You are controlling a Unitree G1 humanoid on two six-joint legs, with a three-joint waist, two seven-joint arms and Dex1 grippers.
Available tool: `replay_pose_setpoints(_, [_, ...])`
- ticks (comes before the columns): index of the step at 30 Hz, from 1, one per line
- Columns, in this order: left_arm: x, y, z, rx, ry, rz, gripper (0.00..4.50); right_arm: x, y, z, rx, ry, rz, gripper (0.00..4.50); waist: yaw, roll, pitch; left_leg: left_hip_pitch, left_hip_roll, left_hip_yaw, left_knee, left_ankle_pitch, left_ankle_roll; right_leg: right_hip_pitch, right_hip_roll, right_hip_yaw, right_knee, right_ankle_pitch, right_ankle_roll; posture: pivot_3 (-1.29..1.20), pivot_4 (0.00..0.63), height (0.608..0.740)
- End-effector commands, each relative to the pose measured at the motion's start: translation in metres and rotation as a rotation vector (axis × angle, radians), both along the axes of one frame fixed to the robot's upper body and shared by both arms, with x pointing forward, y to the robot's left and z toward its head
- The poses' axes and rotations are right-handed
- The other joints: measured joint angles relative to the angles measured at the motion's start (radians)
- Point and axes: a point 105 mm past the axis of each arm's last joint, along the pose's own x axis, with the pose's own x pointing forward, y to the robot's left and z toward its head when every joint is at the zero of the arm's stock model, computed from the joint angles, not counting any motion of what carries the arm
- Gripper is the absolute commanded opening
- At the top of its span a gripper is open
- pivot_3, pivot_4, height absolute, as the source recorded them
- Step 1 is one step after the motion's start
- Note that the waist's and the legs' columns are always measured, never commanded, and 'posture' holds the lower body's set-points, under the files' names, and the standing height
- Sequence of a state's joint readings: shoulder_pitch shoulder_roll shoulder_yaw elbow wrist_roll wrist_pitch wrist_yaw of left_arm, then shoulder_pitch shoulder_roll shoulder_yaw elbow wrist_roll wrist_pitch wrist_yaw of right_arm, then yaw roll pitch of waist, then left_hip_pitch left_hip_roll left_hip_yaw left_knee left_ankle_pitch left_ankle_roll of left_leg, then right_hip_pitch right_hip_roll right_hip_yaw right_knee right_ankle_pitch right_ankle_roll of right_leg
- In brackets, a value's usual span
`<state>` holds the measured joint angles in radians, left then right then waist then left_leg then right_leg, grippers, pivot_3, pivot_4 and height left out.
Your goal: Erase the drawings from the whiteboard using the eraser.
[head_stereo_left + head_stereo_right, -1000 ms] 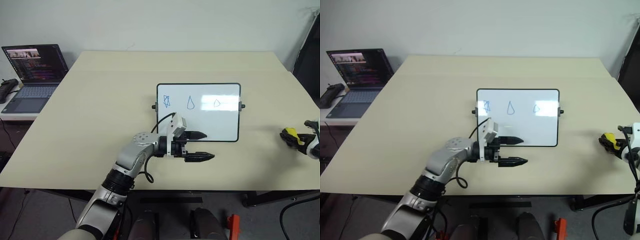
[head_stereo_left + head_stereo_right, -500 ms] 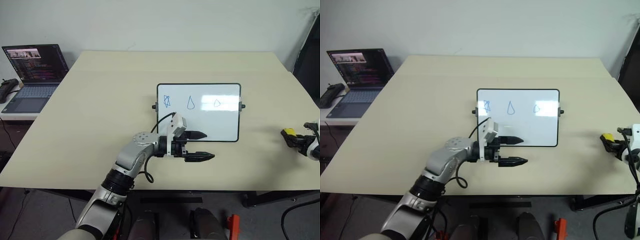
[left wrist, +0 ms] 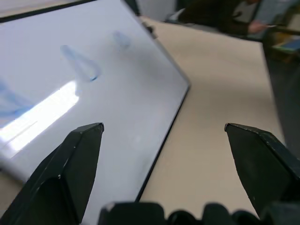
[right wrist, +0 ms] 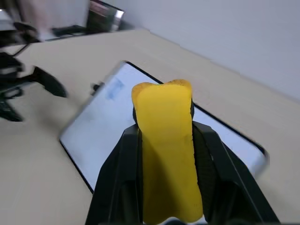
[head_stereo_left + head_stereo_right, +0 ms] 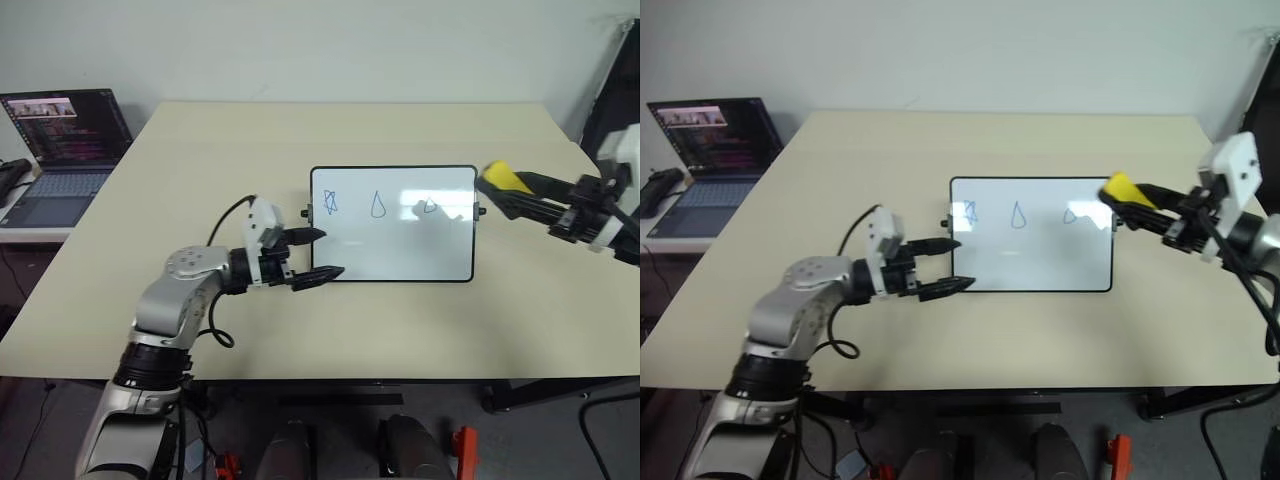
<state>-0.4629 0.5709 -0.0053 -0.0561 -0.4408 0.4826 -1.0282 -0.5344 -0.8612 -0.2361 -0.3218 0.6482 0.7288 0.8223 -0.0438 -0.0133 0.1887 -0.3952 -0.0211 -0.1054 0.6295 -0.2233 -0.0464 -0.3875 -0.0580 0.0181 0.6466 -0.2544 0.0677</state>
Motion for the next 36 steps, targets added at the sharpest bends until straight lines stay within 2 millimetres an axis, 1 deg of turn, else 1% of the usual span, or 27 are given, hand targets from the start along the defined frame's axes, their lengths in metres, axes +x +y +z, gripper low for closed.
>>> replay_pose_setpoints(1, [-0.005,0.014,0.033,-0.006,-0.133,0.046,4.5,0.007,0.035,0.012,-0.021,-0.09,0.075,1.08,0.005,0.0,0.0,-0.002,0.0,0.0,0.0,0.0,0.0,-0.002,0.0,0.0,0.0,0.0,0.0,0.0,0.15,0.74])
replay_pose_setpoints(3, [-0.005,0.024,0.034,0.018,-0.147,0.089,4.5,0.015,0.053,0.011,-0.043,-0.124,0.108,1.08,0.013,0.0,0.0,-0.002,0.0,-0.001,-0.001,0.0,0.0,-0.002,0.0,0.0,0.0,0.002,-0.003,0.0,0.15,0.74])
replay_pose_setpoints(5, [-0.003,0.034,0.028,0.077,-0.157,0.136,4.5,0.031,0.071,0.007,-0.096,-0.18,0.096,1.08,0.013,0.0,0.0,-0.002,0.0,-0.001,-0.001,0.0,0.0,-0.003,0.0,-0.002,0.0,0.003,-0.006,0.0,0.15,0.74])
replay_pose_setpoints(7, [-0.004,0.039,0.024,0.125,-0.17,0.153,4.5,0.042,0.089,0.004,-0.15,-0.25,0.111,1.08,0.013,0.0,0.0,-0.003,0.0,-0.001,-0.001,0.0,-0.001,-0.003,0.0,-0.001,-0.001,0.003,-0.006,0.0,0.15,0.74])
replay_pose_setpoints(9, [-0.005,0.038,0.028,0.098,-0.188,0.168,4.5,0.051,0.106,0.003,-0.151,-0.29,0.127,1.08,0.015,0.0,0.0,-0.004,0.0,-0.001,-0.001,-0.001,-0.001,-0.004,0.0,-0.001,-0.001,0.003,-0.006,0.0,0.15,0.74])
replay_pose_setpoints(11, [-0.007,0.036,0.028,0.09,-0.193,0.166,4.5,0.061,0.121,-0.002,-0.205,-0.35,0.134,1.08,0.014,0.0,0.0,-0.004,0.0,-0.001,-0.001,-0.001,-0.001,-0.005,-0.001,-0.001,0.0,0.003,-0.006,0.0,0.15,0.74])
replay_pose_setpoints(14, [-0.01,0.033,0.027,0.084,-0.189,0.167,4.5,0.074,0.137,-0.009,-0.271,-0.411,0.134,1.08,0.013,0.0,0.0,-0.005,0.0,-0.001,-0.002,-0.001,-0.002,-0.007,-0.001,-0.001,0.001,0.003,-0.007,0.0,0.15,0.74])
replay_pose_setpoints(17, [-0.01,0.035,0.025,0.084,-0.185,0.189,4.5,0.091,0.157,-0.009,-0.218,-0.417,0.125,1.08,0.01,0.0,0.0,-0.004,0.0,-0.001,-0.002,-0.001,-0.002,-0.007,0.0,-0.001,0.002,0.003,-0.007,0.0,0.15,0.74])
replay_pose_setpoints(21, [-0.015,0.034,0.025,0.078,-0.179,0.191,4.5,0.109,0.169,-0.028,-0.275,-0.394,0.129,1.08,0.004,0.0,0.0,-0.004,0.0,0.0,-0.002,-0.001,-0.002,-0.008,0.0,-0.001,0.003,0.004,-0.008,0.0,0.15,0.74])
replay_pose_setpoints(23, [-0.017,0.036,0.023,0.084,-0.172,0.2,4.5,0.117,0.172,-0.035,-0.253,-0.342,0.125,1.08,0.003,0.0,0.0,-0.004,0.0,0.0,-0.002,0.0,-0.002,-0.008,0.0,0.0,0.003,0.004,-0.008,0.0,0.15,0.74])
replay_pose_setpoints(25, [-0.019,0.038,0.02,0.097,-0.162,0.21,4.5,0.121,0.174,-0.042,-0.282,-0.331,0.121,1.08,0.001,0.0,0.001,-0.004,0.0,-0.001,-0.002,-0.001,-0.002,-0.008,0.0,-0.001,0.003,0.004,-0.008,0.0,0.15,0.74])
replay_pose_setpoints(28, [-0.022,0.038,0.021,0.095,-0.158,0.214,4.5,0.125,0.177,-0.045,-0.291,-0.316,0.123,1.08,0.001,0.0,0.001,-0.004,0.0,-0.001,-0.003,-0.001,-0.002,-0.009,0.0,0.0,0.003,0.004,-0.008,0.0,0.15,0.74])
replay_pose_setpoints(32, [-0.024,0.038,0.023,0.093,-0.159,0.223,4.5,0.132,0.176,-0.057,-0.344,-0.276,0.094,1.08,-0.006,0.0,0.001,-0.004,0.0,-0.001,-0.003,-0.001,-0.002,-0.009,0.0,0.0,0.004,0.004,-0.008,0.0,0.15,0.74])
replay_pose_setpoints(36, [-0.026,0.04,0.023,0.095,-0.158,0.229,4.5,0.137,0.173,-0.053,-0.342,-0.267,0.069,1.08,-0.007,0.0,0.001,-0.003,0.0,-0.001,-0.002,0.0,-0.002,-0.009,0.001,0.0,0.008,0.003,-0.009,0.0,0.15,0.74])
